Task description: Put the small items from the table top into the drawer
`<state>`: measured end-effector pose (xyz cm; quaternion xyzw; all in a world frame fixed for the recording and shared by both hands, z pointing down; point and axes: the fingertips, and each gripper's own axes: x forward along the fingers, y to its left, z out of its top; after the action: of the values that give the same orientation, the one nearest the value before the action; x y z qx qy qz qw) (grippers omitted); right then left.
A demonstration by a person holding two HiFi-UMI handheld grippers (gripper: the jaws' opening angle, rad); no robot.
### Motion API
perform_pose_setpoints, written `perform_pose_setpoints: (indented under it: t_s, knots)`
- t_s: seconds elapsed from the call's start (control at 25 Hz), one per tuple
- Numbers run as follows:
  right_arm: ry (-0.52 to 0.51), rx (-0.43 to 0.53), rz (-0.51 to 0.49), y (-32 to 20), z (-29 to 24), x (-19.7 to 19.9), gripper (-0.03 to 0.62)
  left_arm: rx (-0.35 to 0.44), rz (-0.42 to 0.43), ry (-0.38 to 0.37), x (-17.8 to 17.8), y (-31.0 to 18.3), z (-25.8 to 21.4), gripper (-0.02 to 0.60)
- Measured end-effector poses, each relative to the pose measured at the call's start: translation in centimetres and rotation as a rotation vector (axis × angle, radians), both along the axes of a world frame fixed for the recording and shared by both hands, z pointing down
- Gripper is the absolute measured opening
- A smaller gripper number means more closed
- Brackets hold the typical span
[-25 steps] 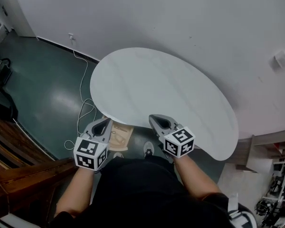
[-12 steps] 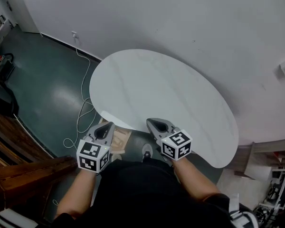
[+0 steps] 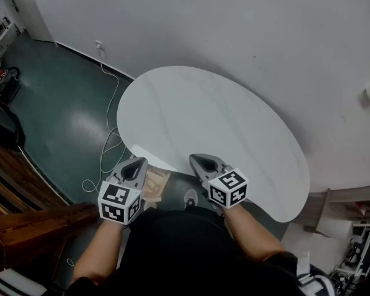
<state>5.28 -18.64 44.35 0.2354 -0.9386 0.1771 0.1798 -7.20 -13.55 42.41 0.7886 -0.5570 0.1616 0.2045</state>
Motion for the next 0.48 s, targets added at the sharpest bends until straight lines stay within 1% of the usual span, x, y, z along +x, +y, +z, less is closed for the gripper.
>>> perform_pose_setpoints:
  t_s: [0.48]
  knots:
    - [-0.006, 0.005, 0.002, 0.41, -0.08, -0.23, 0.008, 0.004, 0.011, 0.002, 0.04, 0.24, -0.07, 0.015]
